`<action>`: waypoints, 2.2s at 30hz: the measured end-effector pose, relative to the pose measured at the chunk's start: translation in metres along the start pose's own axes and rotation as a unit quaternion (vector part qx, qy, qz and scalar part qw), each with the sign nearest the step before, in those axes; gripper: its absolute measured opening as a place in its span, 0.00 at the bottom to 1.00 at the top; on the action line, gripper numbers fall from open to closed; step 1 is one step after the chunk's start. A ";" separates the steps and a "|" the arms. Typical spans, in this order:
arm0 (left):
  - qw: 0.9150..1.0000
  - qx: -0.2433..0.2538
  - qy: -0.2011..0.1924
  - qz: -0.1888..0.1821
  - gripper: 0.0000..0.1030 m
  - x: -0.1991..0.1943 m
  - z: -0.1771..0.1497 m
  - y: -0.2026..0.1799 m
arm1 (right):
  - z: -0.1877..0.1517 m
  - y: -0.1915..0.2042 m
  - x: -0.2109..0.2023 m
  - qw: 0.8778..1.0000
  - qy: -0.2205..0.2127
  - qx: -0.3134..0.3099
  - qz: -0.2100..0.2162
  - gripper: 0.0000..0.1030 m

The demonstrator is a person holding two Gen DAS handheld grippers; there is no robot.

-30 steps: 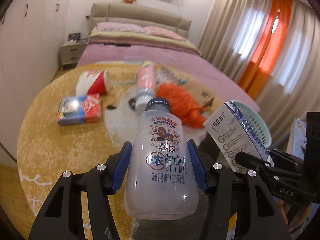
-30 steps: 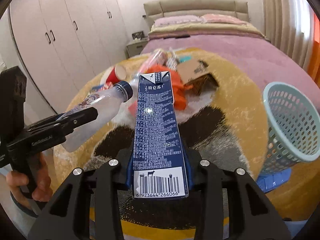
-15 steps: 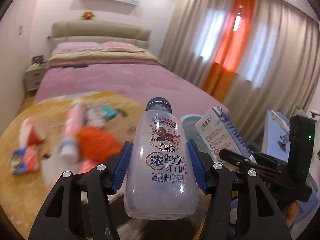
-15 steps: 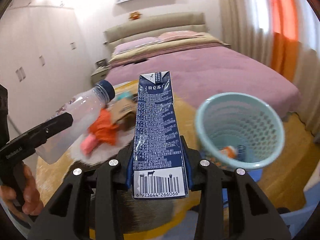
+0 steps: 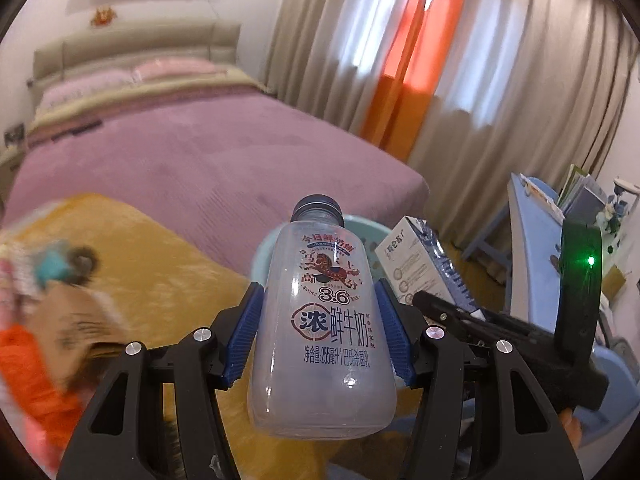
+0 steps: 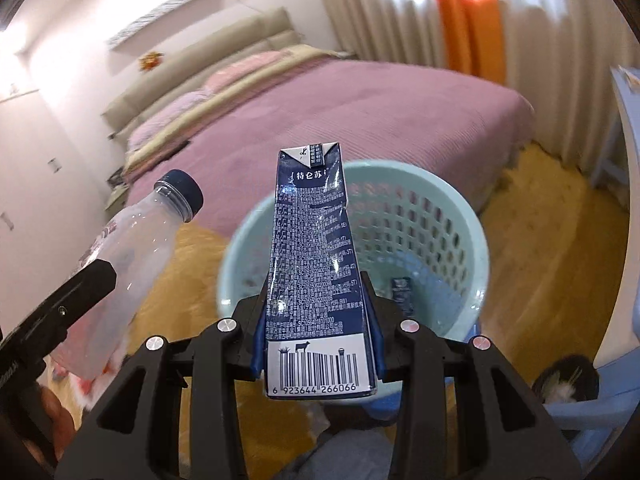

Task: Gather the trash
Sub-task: 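Drop the milk bottle into the basket with the left tool while the right tool drops the carton, then grasp the tiger card box with the left tool while the right tool grasps the orange plastic bag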

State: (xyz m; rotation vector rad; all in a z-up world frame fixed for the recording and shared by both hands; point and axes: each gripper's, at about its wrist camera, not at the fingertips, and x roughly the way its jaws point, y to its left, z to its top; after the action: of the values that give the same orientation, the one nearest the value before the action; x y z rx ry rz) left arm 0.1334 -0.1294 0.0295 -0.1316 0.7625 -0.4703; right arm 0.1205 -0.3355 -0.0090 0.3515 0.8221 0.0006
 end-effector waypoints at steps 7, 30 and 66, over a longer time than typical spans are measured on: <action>0.997 -0.034 0.063 -0.013 0.53 0.067 -0.007 0.009 | -0.006 -0.017 0.035 0.999 0.039 0.019 -0.024 0.35; 0.997 -0.042 -0.056 -0.013 0.71 -0.095 -0.035 0.031 | -0.035 0.043 -0.038 0.999 -0.010 -0.026 0.019 0.47; 0.923 -0.266 -0.032 0.276 0.84 -0.225 -0.135 0.332 | -0.126 0.337 0.045 0.928 0.023 -0.349 0.131 0.64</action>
State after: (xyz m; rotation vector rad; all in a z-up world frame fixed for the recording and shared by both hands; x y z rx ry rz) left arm 0.0196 0.2751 -0.0190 -0.4222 0.8084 0.2885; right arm 0.1062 0.0269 -0.0167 -0.2183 0.7631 0.5428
